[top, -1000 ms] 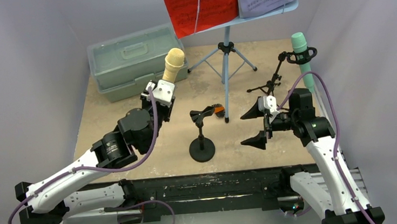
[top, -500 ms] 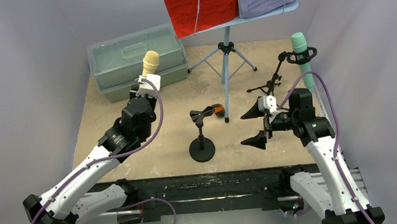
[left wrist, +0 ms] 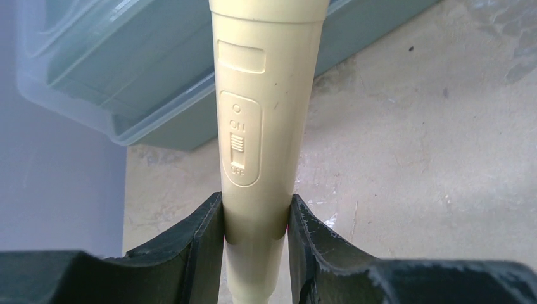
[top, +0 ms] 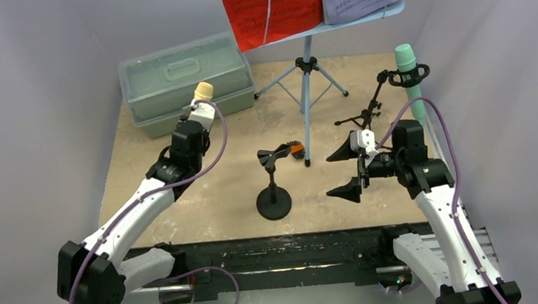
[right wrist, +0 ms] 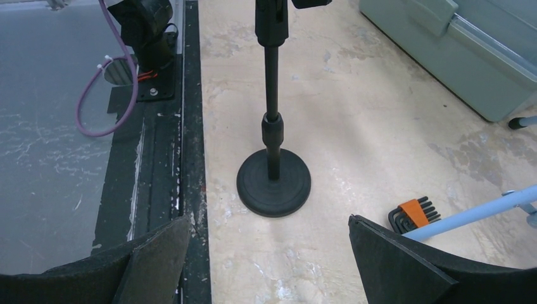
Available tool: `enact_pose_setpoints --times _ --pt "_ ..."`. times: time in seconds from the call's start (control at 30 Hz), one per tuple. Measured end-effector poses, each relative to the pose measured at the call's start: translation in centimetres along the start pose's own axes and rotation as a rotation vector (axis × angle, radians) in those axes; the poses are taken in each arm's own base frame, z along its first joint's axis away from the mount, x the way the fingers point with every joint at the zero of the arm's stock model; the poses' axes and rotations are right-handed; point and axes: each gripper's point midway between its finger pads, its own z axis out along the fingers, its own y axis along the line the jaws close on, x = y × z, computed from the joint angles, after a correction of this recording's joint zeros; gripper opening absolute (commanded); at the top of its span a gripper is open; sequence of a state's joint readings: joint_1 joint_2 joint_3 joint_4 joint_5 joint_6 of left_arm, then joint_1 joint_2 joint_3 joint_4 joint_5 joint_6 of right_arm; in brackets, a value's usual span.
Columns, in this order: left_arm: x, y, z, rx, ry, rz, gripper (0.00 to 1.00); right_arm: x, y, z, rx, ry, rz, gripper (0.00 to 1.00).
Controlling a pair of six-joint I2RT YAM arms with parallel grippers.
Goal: Pack up the instrument practice props
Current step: Place the microphone at the center of the board.
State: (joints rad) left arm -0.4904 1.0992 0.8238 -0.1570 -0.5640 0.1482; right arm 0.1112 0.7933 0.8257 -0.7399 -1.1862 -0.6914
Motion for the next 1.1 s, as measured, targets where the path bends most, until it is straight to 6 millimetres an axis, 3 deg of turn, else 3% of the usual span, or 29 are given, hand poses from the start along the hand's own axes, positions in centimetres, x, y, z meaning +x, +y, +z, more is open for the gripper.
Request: enact_pose_setpoints --times 0.2,0.43,0.8,0.93,1.1 --pt "4.4 -0.7 4.2 0.047 0.144 0.021 0.00 0.0 0.0 0.0 0.002 0.000 -0.008 0.99" --pt "9.9 -2.4 7.1 0.106 0.320 0.063 0.03 -0.1 0.1 -0.3 0.017 0.007 -0.033 0.99" --pt "14.2 -4.9 10.5 0.151 0.524 0.167 0.10 0.0 0.1 -0.3 0.020 0.010 -0.047 0.99" --pt "14.6 -5.1 11.1 0.152 0.559 0.192 0.23 0.0 0.1 -0.3 0.021 0.011 -0.047 0.99" --pt "14.5 -5.0 11.4 0.148 0.583 0.207 0.48 0.0 0.1 -0.3 0.022 0.013 -0.049 0.99"
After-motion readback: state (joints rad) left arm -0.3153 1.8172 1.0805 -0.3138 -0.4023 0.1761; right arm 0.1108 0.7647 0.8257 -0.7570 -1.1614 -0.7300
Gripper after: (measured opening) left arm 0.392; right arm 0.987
